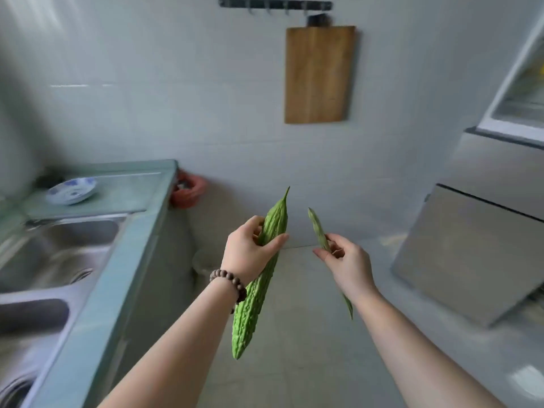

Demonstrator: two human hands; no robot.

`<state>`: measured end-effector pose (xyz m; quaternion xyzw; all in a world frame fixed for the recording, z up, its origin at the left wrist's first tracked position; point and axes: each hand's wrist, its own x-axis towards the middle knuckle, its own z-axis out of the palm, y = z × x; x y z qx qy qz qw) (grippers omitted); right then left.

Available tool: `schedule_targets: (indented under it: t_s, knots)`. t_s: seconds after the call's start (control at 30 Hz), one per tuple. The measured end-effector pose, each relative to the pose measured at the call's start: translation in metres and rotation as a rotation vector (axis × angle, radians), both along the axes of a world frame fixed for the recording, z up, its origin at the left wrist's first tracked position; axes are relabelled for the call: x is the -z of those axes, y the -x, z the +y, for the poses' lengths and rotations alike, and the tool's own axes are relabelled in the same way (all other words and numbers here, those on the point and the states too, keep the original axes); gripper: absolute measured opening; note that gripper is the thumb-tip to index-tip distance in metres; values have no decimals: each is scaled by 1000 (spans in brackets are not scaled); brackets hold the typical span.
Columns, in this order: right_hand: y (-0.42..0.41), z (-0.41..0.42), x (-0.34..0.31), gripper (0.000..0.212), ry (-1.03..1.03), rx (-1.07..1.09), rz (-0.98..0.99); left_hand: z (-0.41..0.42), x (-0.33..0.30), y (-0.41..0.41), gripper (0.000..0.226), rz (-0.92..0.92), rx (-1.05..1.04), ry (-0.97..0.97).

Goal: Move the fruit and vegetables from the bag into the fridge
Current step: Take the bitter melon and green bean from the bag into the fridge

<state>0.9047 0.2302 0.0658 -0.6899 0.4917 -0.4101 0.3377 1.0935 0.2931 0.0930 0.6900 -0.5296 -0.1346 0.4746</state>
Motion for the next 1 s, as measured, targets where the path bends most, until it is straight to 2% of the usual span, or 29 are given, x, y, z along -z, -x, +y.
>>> schedule_targets:
  t_s: [0.27, 0.5, 0.77, 1.0]
  knots:
    - [166, -111, -3, 24, 24, 338, 16, -165, -12, 147, 33, -39, 305, -38]
    - [272, -167, -11, 25, 50, 585, 3, -267, -22, 256, 29, -60, 552, -45]
    - [345, -251, -6, 24, 52, 733, -4, -382, -21, 342, 24, 19, 736, -22]
    - [377, -386, -13, 21, 72, 772, -7, -527, -25, 382, 24, 78, 818, 4]
